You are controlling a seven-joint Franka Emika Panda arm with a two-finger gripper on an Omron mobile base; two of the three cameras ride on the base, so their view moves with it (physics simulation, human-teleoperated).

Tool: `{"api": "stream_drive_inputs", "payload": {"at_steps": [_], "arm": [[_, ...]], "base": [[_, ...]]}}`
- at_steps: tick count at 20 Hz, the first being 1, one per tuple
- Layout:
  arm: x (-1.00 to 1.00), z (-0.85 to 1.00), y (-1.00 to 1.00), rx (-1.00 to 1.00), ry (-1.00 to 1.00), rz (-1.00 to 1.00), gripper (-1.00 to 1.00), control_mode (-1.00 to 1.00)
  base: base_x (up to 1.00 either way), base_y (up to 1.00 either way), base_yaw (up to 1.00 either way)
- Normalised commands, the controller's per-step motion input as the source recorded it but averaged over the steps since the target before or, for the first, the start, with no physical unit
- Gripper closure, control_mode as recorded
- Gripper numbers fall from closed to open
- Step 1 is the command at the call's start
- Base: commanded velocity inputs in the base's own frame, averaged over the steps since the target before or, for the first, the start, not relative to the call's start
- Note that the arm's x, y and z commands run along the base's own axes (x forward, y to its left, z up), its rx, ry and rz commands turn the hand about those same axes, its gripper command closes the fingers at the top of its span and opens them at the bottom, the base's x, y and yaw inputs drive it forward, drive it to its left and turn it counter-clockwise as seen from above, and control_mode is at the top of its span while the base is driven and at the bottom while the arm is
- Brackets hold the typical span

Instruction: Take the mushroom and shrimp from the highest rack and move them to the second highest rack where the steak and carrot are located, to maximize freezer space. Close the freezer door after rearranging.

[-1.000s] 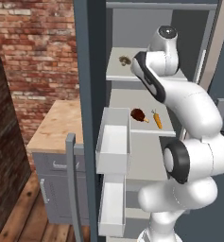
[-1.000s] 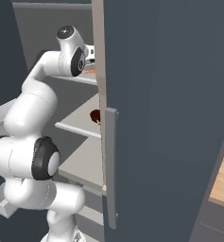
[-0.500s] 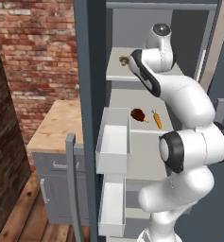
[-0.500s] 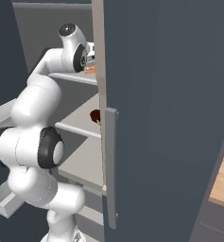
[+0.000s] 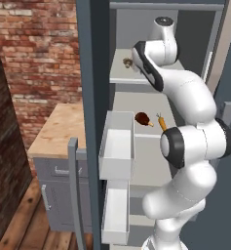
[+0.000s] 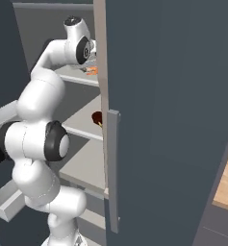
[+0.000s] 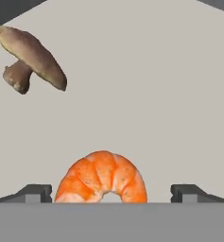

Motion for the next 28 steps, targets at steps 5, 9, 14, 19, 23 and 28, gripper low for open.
{"api": "stream_drive_inputs", "payload": {"at_steps": [5, 9, 14, 19, 23, 28], "arm": [[0.03, -0.51, -0.13, 0.00, 0.13, 0.00, -1.00, -1.00], [0.00, -0.67, -0.20, 0.00, 0.00, 0.00, -1.00, -1.00], [0.00, -0.72, -0.32, 0.02, 0.00, 0.05, -1.00, -1.00], [0.00, -0.74, -0.37, 0.08, 0.00, 0.10, -1.00, -1.00], [0.00, -0.66, -0.25, 0.18, 0.00, 0.17, -1.00, -1.00], [0.00, -0.77, -0.05, 0.02, 0.00, 0.16, 1.00, -1.00]], "base": [[0.00, 0.00, 0.00], [0.00, 0.00, 0.00], [0.00, 0.00, 0.00], [0.00, 0.00, 0.00], [0.00, 0.00, 0.00], [0.00, 0.00, 0.00]]}}
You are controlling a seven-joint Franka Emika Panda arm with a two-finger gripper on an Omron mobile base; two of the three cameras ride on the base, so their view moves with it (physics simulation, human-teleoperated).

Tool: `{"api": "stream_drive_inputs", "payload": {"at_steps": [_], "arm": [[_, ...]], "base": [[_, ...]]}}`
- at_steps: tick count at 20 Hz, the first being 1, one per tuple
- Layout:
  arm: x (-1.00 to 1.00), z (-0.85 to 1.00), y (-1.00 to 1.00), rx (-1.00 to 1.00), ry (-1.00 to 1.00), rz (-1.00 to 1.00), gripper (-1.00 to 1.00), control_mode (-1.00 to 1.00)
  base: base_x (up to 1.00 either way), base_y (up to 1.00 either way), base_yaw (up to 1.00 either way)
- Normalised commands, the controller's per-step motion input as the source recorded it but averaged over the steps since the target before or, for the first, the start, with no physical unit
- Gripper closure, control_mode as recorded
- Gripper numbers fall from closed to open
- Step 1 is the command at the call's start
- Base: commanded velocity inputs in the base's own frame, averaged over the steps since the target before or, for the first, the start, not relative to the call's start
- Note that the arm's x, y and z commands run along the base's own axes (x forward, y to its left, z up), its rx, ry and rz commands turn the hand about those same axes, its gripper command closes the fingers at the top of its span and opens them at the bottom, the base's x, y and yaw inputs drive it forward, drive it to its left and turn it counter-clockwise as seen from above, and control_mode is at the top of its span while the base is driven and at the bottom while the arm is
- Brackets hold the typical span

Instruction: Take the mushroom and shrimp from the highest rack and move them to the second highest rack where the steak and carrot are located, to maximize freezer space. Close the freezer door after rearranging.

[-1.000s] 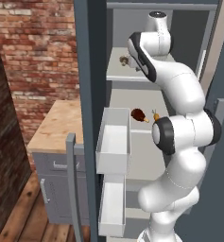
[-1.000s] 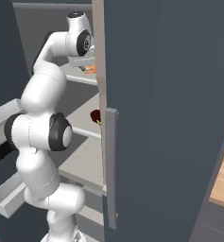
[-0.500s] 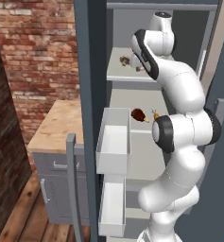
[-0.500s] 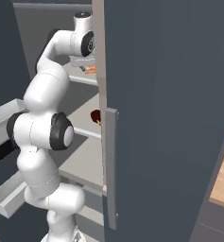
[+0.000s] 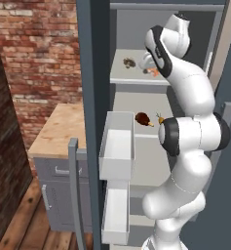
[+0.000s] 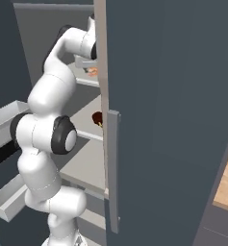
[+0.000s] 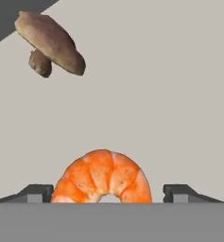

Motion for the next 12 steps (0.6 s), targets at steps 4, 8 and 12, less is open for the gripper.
{"api": "stream_drive_inputs", "payload": {"at_steps": [4, 8, 12], "arm": [[0.00, -0.87, 0.00, 0.00, 0.00, 0.17, 1.00, -1.00], [-0.06, -0.87, 0.00, 0.00, -0.01, 0.20, 1.00, -1.00], [-0.09, -0.79, 0.09, -0.04, -0.14, 0.12, 1.00, -1.00]], "base": [[0.00, 0.00, 0.00], [0.00, 0.00, 0.00], [0.00, 0.00, 0.00]]}}
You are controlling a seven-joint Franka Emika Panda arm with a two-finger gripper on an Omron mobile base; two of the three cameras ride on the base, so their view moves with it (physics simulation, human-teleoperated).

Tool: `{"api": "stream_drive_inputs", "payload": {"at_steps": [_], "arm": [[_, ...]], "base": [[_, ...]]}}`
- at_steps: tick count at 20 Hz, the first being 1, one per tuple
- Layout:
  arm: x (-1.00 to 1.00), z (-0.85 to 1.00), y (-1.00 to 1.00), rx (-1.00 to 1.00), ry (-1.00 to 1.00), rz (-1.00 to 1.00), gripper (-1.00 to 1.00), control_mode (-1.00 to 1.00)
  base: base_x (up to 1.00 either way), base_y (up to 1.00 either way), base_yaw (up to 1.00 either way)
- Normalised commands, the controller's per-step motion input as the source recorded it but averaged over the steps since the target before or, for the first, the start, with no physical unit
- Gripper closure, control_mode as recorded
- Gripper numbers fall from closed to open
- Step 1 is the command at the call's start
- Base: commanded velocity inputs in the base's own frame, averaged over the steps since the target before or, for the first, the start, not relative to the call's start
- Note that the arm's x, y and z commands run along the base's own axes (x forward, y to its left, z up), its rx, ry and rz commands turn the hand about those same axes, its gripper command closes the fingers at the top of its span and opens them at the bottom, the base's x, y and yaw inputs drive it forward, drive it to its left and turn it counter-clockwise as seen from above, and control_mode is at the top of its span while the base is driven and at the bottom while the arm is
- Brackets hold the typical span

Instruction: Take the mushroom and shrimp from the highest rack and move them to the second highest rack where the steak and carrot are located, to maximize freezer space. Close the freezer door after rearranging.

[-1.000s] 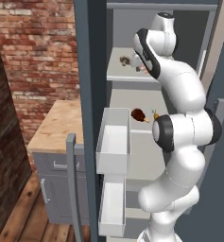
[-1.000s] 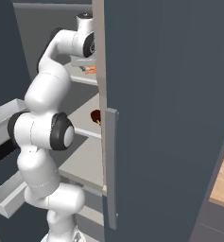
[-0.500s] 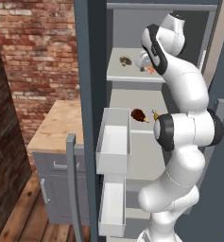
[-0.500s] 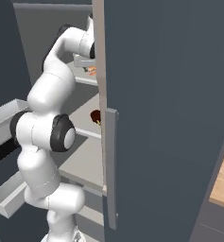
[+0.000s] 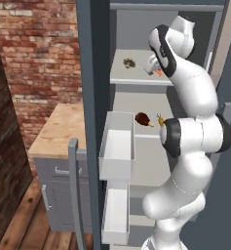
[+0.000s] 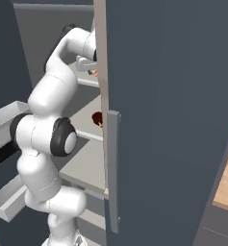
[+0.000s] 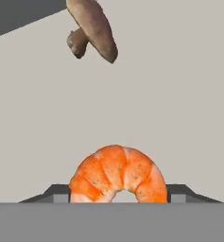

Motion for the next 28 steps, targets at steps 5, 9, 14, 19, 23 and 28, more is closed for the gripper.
{"api": "stream_drive_inputs", "payload": {"at_steps": [5, 9, 14, 19, 23, 28], "arm": [[-0.19, -0.58, 0.45, -0.08, -0.45, 0.01, 1.00, -1.00], [-0.08, -0.58, 0.46, 0.00, -0.59, 0.00, 1.00, -1.00], [-0.12, -0.36, 0.56, 0.00, -0.37, -0.04, 1.00, -1.00], [-0.76, 0.32, 0.06, 0.00, -0.12, -0.17, 1.00, -1.00], [-0.83, 0.45, 0.06, 0.00, 0.00, -0.18, 1.00, -1.00], [-0.84, 0.09, 0.14, 0.00, 0.03, -0.02, 1.00, -1.00]], "base": [[0.00, 0.00, 0.00], [0.00, 0.00, 0.00], [0.00, 0.00, 0.00], [0.00, 0.00, 0.00], [0.00, 0.00, 0.00], [0.00, 0.00, 0.00]]}}
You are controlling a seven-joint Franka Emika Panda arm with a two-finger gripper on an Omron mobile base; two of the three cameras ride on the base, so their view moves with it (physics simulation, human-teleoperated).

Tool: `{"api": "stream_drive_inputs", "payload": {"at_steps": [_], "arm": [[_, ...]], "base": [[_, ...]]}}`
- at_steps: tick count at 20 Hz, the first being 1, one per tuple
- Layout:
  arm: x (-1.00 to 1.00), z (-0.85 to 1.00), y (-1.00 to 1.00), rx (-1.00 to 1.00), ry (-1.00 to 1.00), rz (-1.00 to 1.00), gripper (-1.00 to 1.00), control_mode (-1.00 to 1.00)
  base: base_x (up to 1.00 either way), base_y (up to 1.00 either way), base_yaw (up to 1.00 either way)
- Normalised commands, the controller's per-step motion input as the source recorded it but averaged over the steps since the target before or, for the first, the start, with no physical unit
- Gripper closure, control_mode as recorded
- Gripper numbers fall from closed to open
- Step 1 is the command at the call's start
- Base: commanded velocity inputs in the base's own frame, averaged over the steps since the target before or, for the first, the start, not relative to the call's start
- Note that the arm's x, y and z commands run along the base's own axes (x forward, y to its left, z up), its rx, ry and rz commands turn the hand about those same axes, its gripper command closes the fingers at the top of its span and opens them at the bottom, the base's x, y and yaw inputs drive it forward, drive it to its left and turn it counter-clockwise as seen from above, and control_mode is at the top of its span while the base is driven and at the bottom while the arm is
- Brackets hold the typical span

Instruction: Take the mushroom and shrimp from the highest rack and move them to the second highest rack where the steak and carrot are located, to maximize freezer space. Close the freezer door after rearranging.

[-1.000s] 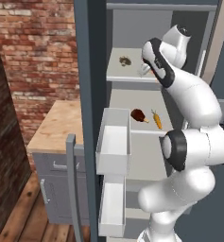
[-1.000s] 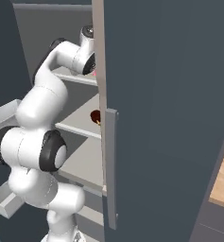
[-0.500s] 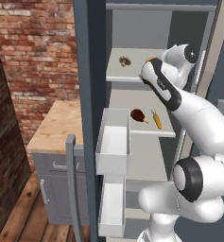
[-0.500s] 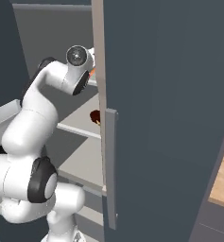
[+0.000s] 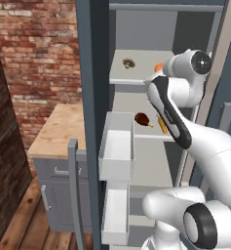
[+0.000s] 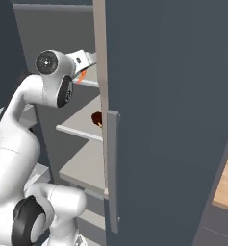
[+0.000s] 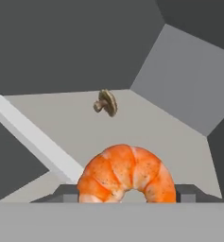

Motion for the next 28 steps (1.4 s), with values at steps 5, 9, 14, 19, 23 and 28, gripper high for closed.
{"api": "stream_drive_inputs", "payload": {"at_steps": [5, 9, 14, 19, 23, 28], "arm": [[-0.60, -0.45, 0.09, -0.08, 0.04, 0.00, 1.00, -1.00], [-0.55, -0.73, 0.00, -0.08, 0.03, 0.00, 1.00, -1.00], [-0.35, -0.68, 0.00, -0.05, 0.20, 0.00, 1.00, -1.00], [-0.01, -0.52, 0.00, 0.00, 0.18, 0.00, 1.00, -1.00], [0.35, -0.26, 0.02, 0.00, 0.16, 0.00, 1.00, -1.00], [0.55, -0.22, 0.21, 0.00, 0.04, 0.00, 1.00, -1.00]], "base": [[0.00, 0.00, 0.00], [0.00, 0.00, 0.00], [0.00, 0.00, 0.00], [0.00, 0.00, 0.00], [0.00, 0.00, 0.00], [0.00, 0.00, 0.00]]}}
